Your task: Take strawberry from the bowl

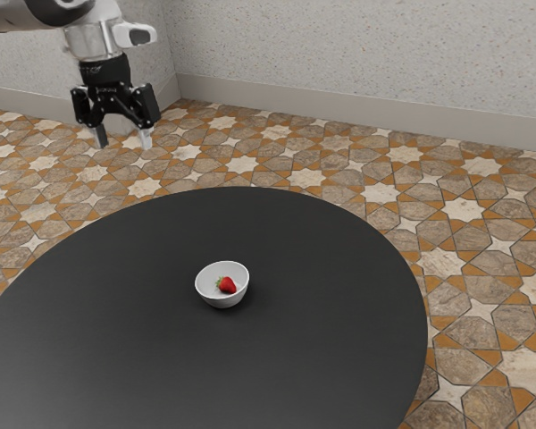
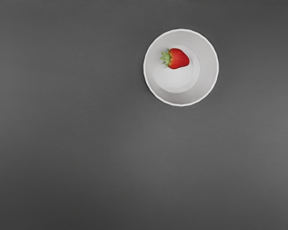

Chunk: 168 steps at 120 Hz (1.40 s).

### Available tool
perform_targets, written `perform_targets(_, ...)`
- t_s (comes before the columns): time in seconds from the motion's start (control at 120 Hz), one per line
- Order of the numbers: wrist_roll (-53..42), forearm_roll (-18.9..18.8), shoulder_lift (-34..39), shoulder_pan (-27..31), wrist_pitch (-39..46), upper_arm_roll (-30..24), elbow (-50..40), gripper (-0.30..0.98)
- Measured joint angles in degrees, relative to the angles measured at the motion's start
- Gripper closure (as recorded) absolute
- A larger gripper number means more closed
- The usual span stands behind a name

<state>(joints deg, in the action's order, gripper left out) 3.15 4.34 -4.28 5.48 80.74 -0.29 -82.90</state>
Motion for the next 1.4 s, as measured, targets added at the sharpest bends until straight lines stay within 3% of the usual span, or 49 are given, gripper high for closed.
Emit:
perform_targets(0.133, -0.2, -1.8, -2.3, 0.6, 2.5, -1.4, -0.1, 0.00)
perform_targets(0.25, -1.0, -7.3, -11.7, 0.2, 3.6, -8.3, 5.8, 0.00)
perform_targets(0.383, -4.3, -10.9, -12.9, -0.5, 3.7, -17.4, 4.7, 0.00)
perform_targets(0.6, 3.9, -1.7, -8.3, -0.5, 12.4, -14.0, -1.2, 0.00)
perform_targets(0.733, 15.1, 5.6, -0.1, -0.5, 21.9, -12.5, -17.2, 0.00)
perform_targets(0.85, 25.5, 11.8, -0.4, -0.8, 30.6, -12.4, -20.8, 0.00)
perform_targets(0.967, 34.2, 14.8, -0.8, -0.6, 37.3, -12.1, -25.1, 0.00)
perform_targets(1.117, 43.8, 15.3, -3.5, -0.5, 42.5, -12.1, -26.6, 0.08)
perform_targets(1.4, 55.7, 6.0, -7.6, -0.3, 45.5, -11.3, -26.6, 0.34)
